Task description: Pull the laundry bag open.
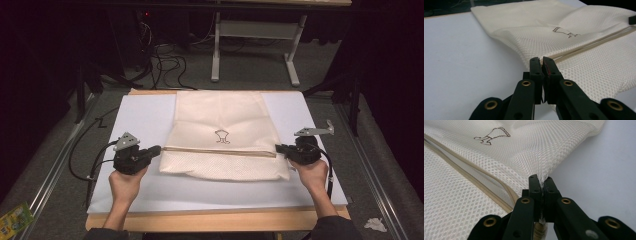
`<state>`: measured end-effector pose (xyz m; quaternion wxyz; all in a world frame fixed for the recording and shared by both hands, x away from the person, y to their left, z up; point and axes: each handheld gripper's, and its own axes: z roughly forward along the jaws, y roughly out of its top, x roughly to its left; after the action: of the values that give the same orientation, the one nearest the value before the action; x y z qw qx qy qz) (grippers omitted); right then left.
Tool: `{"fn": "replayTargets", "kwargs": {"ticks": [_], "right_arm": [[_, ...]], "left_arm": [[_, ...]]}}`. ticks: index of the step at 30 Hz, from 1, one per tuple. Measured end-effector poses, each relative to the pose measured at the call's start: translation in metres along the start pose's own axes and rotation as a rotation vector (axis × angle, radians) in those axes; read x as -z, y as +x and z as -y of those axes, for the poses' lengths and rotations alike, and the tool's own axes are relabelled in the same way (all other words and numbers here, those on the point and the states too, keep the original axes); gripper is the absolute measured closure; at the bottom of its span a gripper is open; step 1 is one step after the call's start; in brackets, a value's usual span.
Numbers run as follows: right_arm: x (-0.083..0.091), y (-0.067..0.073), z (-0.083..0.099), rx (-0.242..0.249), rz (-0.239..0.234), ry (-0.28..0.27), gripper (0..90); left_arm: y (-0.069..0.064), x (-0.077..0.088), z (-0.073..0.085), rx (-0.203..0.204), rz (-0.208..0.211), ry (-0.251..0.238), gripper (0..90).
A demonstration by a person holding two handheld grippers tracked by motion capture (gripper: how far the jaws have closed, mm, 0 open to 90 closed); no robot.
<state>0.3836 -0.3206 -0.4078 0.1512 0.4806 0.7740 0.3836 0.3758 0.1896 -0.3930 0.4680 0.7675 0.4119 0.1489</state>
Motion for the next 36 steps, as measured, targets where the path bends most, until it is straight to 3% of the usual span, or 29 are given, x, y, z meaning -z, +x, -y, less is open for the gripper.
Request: {"fn": "replayTargets", "kwargs": {"ticks": [6,12,22,36], "right_arm": [[0.0,-0.003,0.004,-0.009,0.001,0.003,88.9],[-0.001,0.0,0.004,-0.002,-0.013,-0.004,88.7],[-0.006,-0.002,0.013,-0.027,-0.022,0.02,88.2],[-0.012,-0.001,0.023,-0.018,-0.012,0.048,87.7]], "left_arm": [[-0.002,-0.003,0.003,-0.006,0.008,0.012,87.3],[0.003,-0.004,0.011,0.023,0.027,0.024,87.1],[-0.002,-0.007,0.02,0.014,0.042,0.052,87.1],[-0.004,-0.013,0.029,0.001,0.046,0.111,86.9]]}}
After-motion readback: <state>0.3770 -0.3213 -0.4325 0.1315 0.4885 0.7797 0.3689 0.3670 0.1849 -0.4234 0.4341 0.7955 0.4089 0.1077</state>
